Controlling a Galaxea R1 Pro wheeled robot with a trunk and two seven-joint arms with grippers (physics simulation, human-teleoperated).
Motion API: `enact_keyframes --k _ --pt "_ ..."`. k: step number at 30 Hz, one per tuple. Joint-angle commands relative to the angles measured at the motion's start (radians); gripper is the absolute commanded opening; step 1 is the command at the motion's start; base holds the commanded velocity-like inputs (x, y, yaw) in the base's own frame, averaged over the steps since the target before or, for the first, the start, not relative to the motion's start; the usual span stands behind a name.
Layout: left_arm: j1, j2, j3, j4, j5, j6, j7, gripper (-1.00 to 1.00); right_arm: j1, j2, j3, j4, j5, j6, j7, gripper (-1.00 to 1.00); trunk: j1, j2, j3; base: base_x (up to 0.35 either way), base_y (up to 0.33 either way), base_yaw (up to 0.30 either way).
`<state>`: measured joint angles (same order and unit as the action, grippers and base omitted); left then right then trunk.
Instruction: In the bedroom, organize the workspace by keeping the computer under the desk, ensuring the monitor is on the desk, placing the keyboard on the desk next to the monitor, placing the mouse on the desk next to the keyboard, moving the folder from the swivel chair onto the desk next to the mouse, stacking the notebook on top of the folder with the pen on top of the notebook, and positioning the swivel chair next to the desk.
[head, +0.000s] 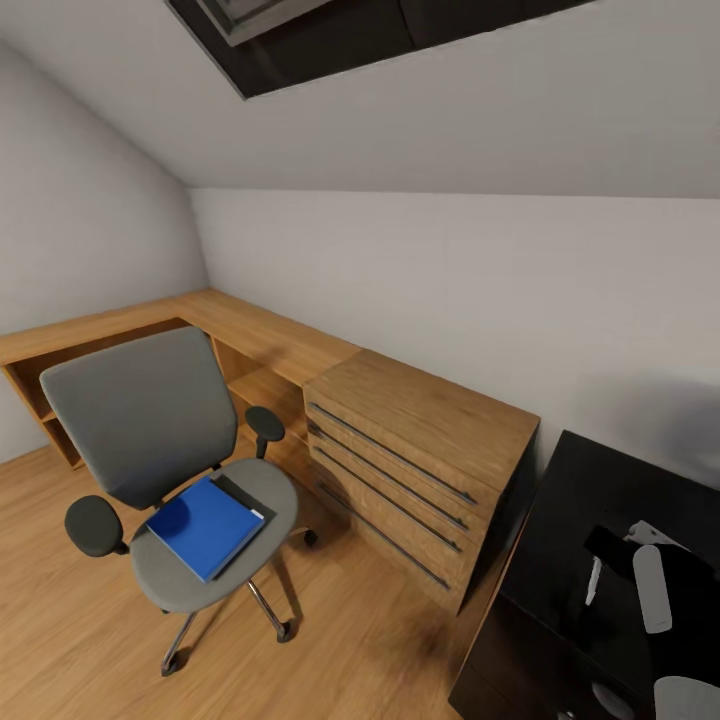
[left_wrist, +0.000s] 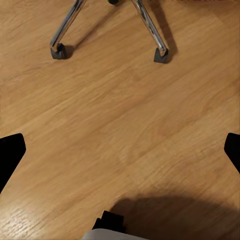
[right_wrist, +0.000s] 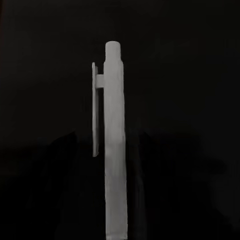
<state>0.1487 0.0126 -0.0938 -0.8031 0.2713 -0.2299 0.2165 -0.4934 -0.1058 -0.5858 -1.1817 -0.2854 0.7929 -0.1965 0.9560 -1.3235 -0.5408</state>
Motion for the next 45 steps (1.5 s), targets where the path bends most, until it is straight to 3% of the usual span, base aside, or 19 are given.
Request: enact_keyframes --k 1,18,24,27,32,33,35,36,38,39,40,42,45 --pt "0.000 0.001 -0.005 -0.001 0.008 -0.003 0.008 1.00 -0.001 0.000 0.000 -0.001 -0.011 0.003 -0.009 1.00 0.000 -0.001 -0.001 0.000 0.000 0.000" --pt "0.000 0.003 -0.002 -0.001 0.008 -0.003 0.008 1.00 -0.001 0.000 0.000 -0.002 -0.010 0.001 -0.007 1.00 0.000 -0.001 -0.001 0.000 0.000 0.000" --pt "0.000 0.003 -0.001 -0.001 0.008 -0.003 0.009 1.00 0.000 0.016 0.012 -0.096 -0.013 0.000 -0.001 1.00 0.000 -0.001 -0.001 0.000 0.000 0.000" --pt "0.000 0.003 -0.001 -0.001 0.008 -0.003 0.009 1.00 0.004 0.068 0.078 -0.213 -0.009 -0.001 -0.006 1.00 0.000 -0.001 -0.001 0.000 0.000 0.000" --pt "0.000 0.004 -0.001 -0.001 0.008 -0.003 0.010 1.00 0.010 0.122 0.160 -0.277 0.008 -0.001 -0.013 1.00 0.000 -0.001 -0.001 0.000 0.000 0.000" --pt "0.000 0.004 -0.001 -0.001 0.008 -0.003 0.010 1.00 0.014 0.139 0.192 -0.284 0.017 -0.002 -0.013 1.00 0.000 -0.001 -0.001 0.000 0.000 0.000" --pt "0.000 0.004 -0.001 -0.001 0.008 -0.004 0.010 1.00 0.017 0.154 0.223 -0.285 0.024 -0.004 -0.013 1.00 0.000 -0.001 -0.001 0.000 0.000 0.000" --pt "0.000 0.009 0.001 -0.001 0.009 -0.004 0.010 1.00 0.020 0.169 0.262 -0.284 0.029 -0.009 -0.014 1.00 0.000 -0.001 -0.001 -0.087 0.077 0.000" --pt "0.000 0.012 0.006 -0.001 0.009 -0.004 0.009 1.00 0.021 0.176 0.278 -0.283 0.031 -0.012 -0.014 1.00 0.000 -0.001 -0.001 -0.133 0.118 0.005" --pt "0.000 0.015 0.014 -0.001 0.010 -0.004 0.009 1.00 0.021 0.183 0.289 -0.282 0.031 -0.015 -0.014 1.00 0.000 -0.001 -0.001 -0.185 0.165 0.075" --pt "0.000 0.018 0.047 -0.001 0.011 -0.003 0.007 1.00 0.022 0.204 0.318 -0.251 0.034 -0.021 -0.015 1.00 0.000 -0.001 -0.001 -0.236 0.212 0.225" --pt "0.000 0.019 0.060 -0.001 0.011 -0.003 0.006 1.00 0.022 0.208 0.347 -0.226 0.035 -0.035 -0.015 1.00 0.000 -0.001 -0.001 -0.241 0.222 0.243" --pt "0.000 0.019 0.079 -0.001 0.011 -0.003 0.006 1.00 0.022 0.212 0.467 -0.162 0.037 -0.097 -0.017 1.00 0.000 -0.001 -0.001 -0.212 0.261 0.268"
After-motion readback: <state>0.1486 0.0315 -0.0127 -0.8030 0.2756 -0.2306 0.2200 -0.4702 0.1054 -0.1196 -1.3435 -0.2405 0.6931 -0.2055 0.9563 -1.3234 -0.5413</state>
